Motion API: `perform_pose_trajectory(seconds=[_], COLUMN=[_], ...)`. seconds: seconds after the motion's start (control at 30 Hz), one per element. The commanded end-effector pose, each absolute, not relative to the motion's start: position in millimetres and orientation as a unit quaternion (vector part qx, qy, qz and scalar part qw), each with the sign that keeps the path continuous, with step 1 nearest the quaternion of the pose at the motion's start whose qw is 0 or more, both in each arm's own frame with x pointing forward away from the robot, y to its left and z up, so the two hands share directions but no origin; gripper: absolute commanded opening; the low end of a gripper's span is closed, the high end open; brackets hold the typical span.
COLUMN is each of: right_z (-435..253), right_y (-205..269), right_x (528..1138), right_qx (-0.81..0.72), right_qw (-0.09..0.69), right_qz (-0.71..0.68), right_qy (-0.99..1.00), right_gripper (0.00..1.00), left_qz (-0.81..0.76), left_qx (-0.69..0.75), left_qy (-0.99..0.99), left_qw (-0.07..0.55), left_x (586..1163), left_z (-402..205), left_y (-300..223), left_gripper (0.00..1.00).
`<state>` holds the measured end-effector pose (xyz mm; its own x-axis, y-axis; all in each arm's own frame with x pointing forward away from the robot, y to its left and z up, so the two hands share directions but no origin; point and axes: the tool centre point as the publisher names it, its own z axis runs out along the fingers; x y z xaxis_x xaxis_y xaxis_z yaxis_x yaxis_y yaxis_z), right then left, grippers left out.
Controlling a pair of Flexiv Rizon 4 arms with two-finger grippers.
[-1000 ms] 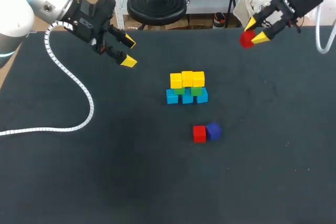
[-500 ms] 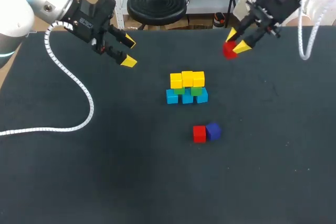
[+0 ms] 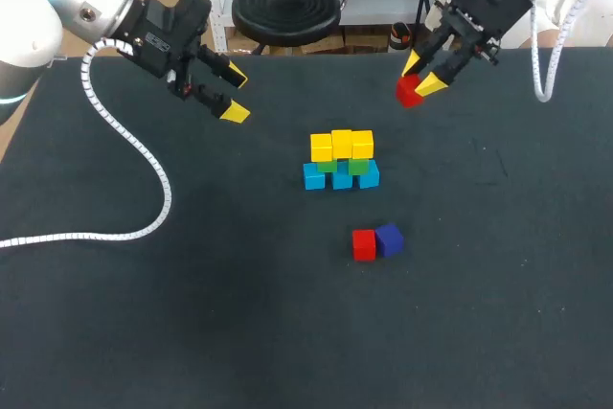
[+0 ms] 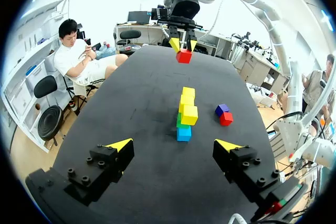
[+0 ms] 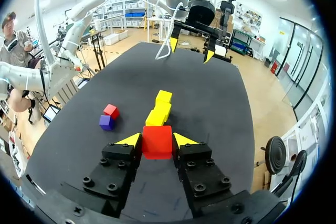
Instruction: Place the blue cubes, place green cubes on the blue cubes, place the yellow cubes on the green cubes, then place the red cubes on the yellow cubes, and place purple cube on the red cubes.
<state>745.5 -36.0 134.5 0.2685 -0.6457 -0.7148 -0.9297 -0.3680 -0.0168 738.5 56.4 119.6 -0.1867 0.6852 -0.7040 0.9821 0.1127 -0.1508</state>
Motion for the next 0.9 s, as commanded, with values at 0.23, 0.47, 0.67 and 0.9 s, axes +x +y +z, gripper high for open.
perform_pose_trajectory(seconds=[0.23, 0.47, 0.67, 0.9], right_z=[144.6, 138.2, 118.0, 105.7], right_y=[-10.0, 13.7, 30.7, 36.7], right_x=[732.5, 717.3, 710.6, 705.7], right_qx=[-0.740, -0.729, -0.714, -0.703], right_qw=[0.254, 0.236, 0.225, 0.200], right_qz=[0.348, 0.370, 0.393, 0.396], right_qy=[0.517, 0.526, 0.534, 0.556], right_gripper=[0.00, 0.00, 0.00, 0.00], left_qz=[-0.308, -0.308, -0.308, -0.308], left_qx=[0.591, 0.591, 0.591, 0.591], left_qy=[0.705, 0.705, 0.705, 0.705], left_qw=[0.241, 0.241, 0.241, 0.241], left_x=[738.8, 738.8, 738.8, 738.8], left_z=[119.5, 119.5, 119.5, 119.5], left_y=[57.1, 57.1, 57.1, 57.1], left_gripper=[1.00, 1.00, 1.00, 1.00])
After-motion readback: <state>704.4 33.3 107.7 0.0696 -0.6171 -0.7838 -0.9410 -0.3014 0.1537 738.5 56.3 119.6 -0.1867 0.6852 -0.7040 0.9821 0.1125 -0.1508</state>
